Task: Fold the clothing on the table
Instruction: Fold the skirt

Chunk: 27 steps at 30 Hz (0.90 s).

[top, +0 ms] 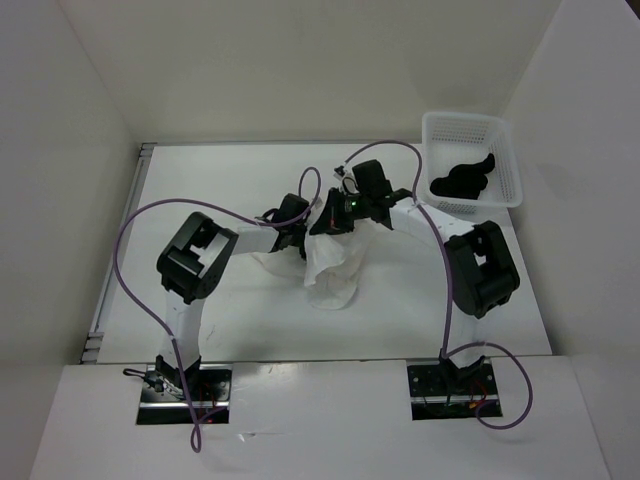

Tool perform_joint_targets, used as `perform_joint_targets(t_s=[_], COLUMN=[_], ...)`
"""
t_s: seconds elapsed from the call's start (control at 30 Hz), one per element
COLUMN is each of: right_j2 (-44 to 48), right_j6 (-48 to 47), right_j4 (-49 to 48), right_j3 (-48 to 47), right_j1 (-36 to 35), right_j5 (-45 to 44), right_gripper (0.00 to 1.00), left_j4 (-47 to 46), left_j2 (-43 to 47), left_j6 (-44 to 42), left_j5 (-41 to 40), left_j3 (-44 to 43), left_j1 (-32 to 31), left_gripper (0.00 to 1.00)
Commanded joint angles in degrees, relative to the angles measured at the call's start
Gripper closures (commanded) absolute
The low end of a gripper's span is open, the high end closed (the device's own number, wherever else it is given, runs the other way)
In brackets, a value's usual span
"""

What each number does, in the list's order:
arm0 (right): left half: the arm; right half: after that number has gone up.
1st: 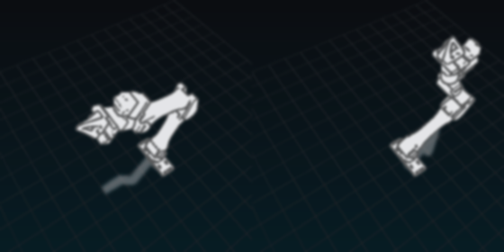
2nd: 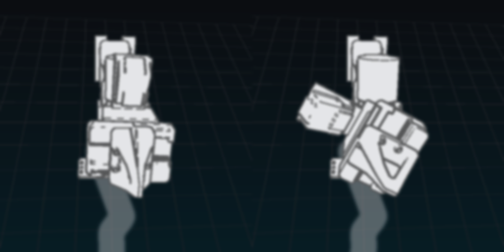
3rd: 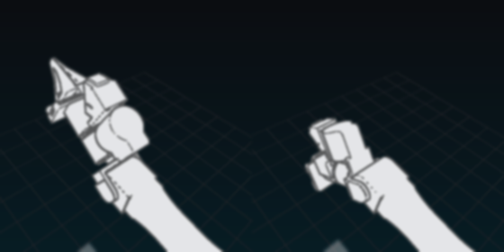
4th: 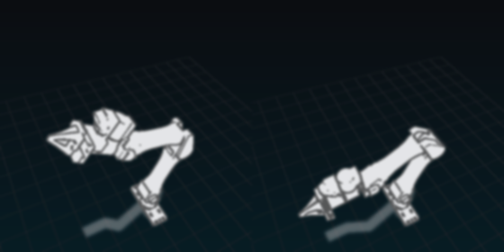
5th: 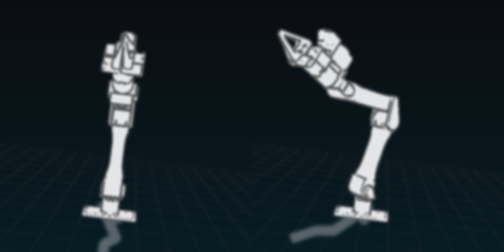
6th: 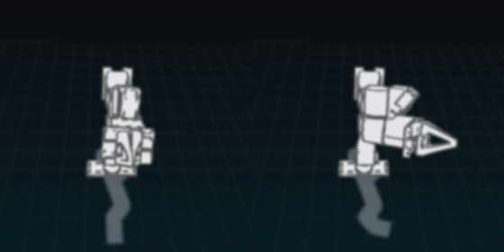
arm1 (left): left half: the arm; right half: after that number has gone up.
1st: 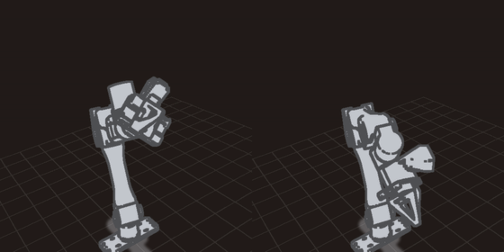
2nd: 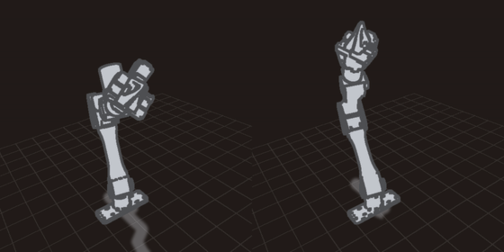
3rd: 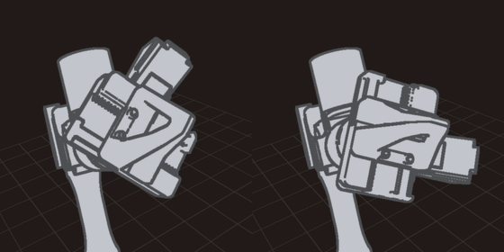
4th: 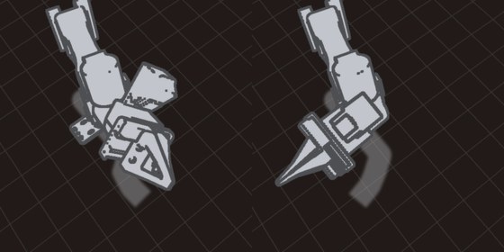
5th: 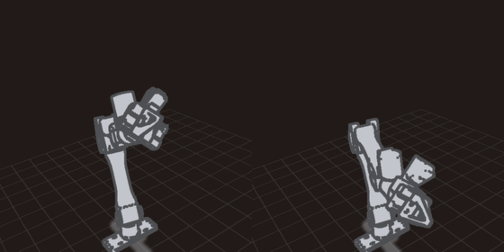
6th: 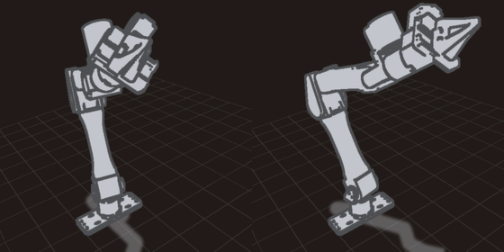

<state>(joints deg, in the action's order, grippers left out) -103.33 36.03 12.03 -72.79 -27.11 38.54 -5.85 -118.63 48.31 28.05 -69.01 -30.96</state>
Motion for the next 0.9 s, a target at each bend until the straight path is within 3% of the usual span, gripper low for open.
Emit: perform_joint_targets(t_s=[0.0, 0.2, 0.47, 0.7, 0.87], right_j2=[-0.29, 1.55, 4.01, 4.53, 4.54], right_j6=[0.1, -1.23, -1.75, -2.28, -2.28], right_j4=[-4.74, -3.07, -2.54, -2.01, -2.01], right_j3=[-2.88, -1.83, 0.02, 0.55, 0.02], right_j1=[-0.57, -0.57, 0.65, 1.27, 1.8], right_j5=[1.01, -0.22, -0.75, -0.75, -0.75], right_gripper=[1.0, 1.0, 1.0, 1.0, 1.0], left_j4=[3.38, 8.04, 11.64, 17.17, 20.52], left_j2=[3.3, 10.33, 19.91, 22.3, 22.3], left_j6=[-2.17, -4.1, -5.69, -8.5, -7.54], left_j5=[-2.3, -5.11, -5.11, -11.87, -22.5], left_j3=[1.07, 1.07, 1.07, 2.74, 7.82], left_j1=[0.19, 3.53, 9.94, 15.66, 16.99], left_gripper=[1.0, 0.92, 0.7, 0.65, 0.65])
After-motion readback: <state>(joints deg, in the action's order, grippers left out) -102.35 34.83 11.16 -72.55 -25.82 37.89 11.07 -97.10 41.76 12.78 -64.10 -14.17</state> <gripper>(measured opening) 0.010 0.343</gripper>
